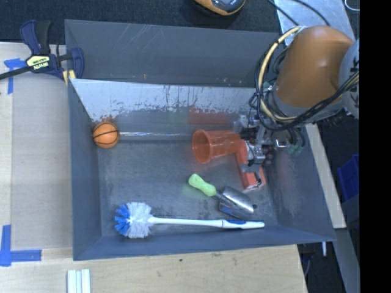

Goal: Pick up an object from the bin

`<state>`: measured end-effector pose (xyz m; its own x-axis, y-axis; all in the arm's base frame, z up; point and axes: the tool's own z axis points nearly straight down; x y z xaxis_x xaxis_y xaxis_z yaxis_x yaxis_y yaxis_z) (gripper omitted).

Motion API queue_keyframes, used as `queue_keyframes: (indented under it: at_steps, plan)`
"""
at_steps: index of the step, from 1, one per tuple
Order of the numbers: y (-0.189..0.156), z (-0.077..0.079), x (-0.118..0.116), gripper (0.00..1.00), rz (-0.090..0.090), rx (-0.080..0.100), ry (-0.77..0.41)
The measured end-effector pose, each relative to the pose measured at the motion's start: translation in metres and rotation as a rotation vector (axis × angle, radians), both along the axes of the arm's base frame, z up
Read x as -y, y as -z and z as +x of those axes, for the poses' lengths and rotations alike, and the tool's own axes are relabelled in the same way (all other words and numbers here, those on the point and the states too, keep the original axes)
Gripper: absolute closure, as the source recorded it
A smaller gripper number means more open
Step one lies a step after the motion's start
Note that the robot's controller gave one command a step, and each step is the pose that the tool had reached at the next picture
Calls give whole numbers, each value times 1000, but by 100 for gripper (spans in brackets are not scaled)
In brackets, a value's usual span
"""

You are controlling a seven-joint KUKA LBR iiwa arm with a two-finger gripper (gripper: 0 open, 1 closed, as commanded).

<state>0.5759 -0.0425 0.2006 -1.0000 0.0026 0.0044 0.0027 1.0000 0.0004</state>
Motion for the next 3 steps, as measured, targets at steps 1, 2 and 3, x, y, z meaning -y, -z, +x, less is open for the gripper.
queue_keyframes:
  at_steps: [1,2,3]
  plan:
    - [-5,1,0,0,-1,9,-2]
    - [111,39,-32,0,-2,31,-99]
    - [103,27,-29,0,0,4,-108]
